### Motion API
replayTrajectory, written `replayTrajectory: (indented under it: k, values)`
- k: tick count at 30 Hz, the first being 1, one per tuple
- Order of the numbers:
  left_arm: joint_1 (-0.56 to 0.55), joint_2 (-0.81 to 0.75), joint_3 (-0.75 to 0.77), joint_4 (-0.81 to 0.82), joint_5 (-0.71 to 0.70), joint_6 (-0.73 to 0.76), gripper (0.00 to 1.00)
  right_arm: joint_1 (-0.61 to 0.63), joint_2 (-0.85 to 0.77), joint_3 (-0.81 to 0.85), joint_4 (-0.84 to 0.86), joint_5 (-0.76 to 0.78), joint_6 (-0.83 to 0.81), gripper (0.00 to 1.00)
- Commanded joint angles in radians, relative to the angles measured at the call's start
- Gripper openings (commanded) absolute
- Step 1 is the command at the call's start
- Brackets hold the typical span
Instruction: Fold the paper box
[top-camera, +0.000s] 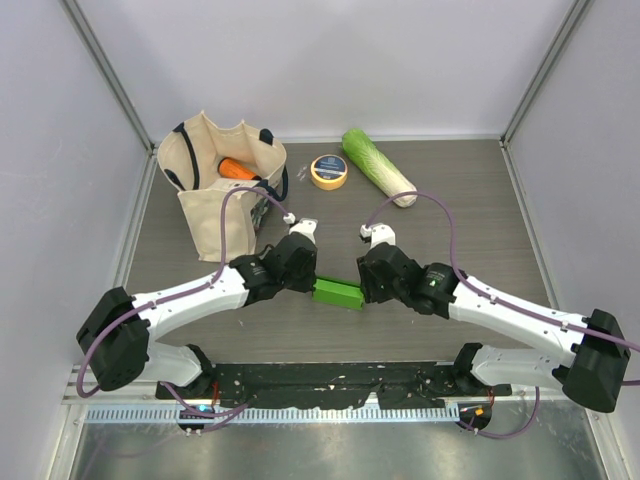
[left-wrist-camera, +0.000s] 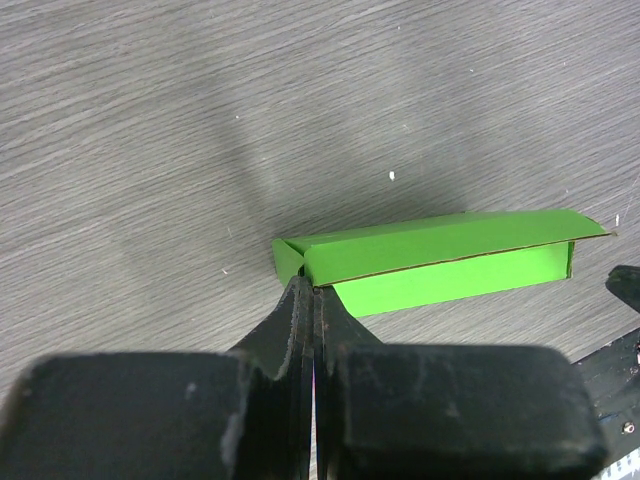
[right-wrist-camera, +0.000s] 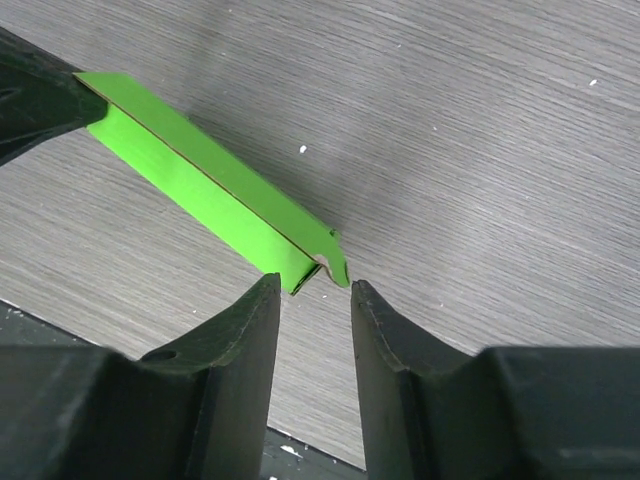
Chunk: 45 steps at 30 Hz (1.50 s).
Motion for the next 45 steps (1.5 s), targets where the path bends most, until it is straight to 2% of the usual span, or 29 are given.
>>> replayTrajectory:
  k: [1, 9, 12, 21, 32, 39, 45]
  values:
    - [-0.011, -0.002, -0.028, -0.043, -0.006, -0.013, 0.00, 0.001, 0.006, -0.034, 0.058, 0.040, -0.014, 0.36]
    - [-0.017, 0.003, -0.030, -0.046, -0.007, -0.014, 0.00, -0.001, 0.034, -0.047, 0.072, 0.058, -0.036, 0.32]
    - [-0.022, 0.006, -0.030, -0.045, -0.004, -0.016, 0.00, -0.001, 0.032, -0.057, 0.095, 0.060, -0.039, 0.27]
    - [-0.031, 0.009, -0.027, -0.045, -0.009, -0.020, 0.00, 0.001, 0.037, -0.030, 0.118, 0.012, -0.017, 0.01]
    - [-0.059, 0.029, -0.018, -0.039, -0.024, -0.040, 0.00, -0.013, 0.110, 0.090, -0.029, -0.032, 0.222, 0.01]
    - [-0.076, 0.036, -0.016, -0.037, -0.035, -0.046, 0.00, -0.059, 0.121, 0.091, -0.022, -0.134, 0.323, 0.01]
    - [-0.085, 0.033, -0.021, -0.034, -0.038, -0.051, 0.00, -0.126, 0.084, 0.025, 0.049, -0.258, 0.395, 0.01]
